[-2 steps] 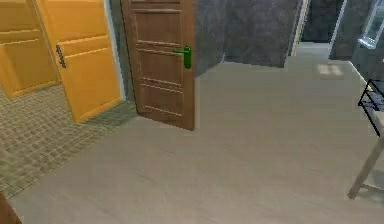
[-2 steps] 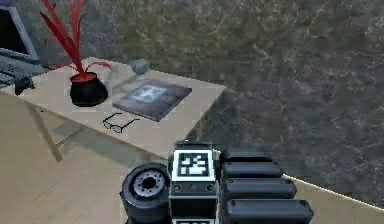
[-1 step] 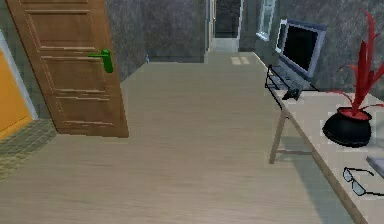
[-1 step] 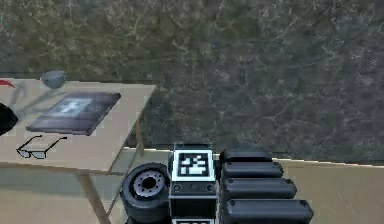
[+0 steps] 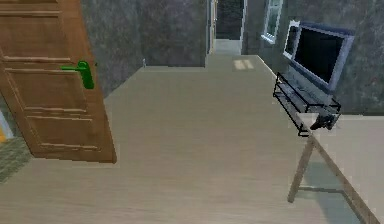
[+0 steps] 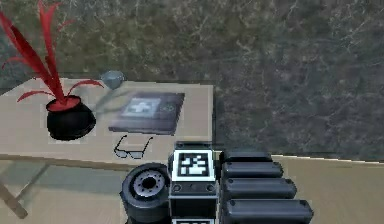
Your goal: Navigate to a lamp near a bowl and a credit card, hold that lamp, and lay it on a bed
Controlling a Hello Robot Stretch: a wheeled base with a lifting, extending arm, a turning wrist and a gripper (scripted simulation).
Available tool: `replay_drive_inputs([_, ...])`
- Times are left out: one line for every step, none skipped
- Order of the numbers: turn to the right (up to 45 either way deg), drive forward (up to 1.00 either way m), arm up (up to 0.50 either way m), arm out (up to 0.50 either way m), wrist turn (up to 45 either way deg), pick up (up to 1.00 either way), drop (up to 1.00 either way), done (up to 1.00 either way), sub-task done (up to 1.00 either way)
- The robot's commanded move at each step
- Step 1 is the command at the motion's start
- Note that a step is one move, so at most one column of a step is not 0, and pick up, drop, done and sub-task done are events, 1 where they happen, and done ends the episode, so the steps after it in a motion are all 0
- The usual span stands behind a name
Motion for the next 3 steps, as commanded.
replay_drive_inputs([9.0, 0.00, 0.00, 0.00, 0.0, 0.00, 0.00, 0.00, 0.00])
replay_drive_inputs([0.0, 1.00, 0.00, 0.00, 0.0, 0.00, 0.00, 0.00, 0.00])
replay_drive_inputs([0.0, 1.00, 0.00, 0.00, 0.0, 0.00, 0.00, 0.00, 0.00])
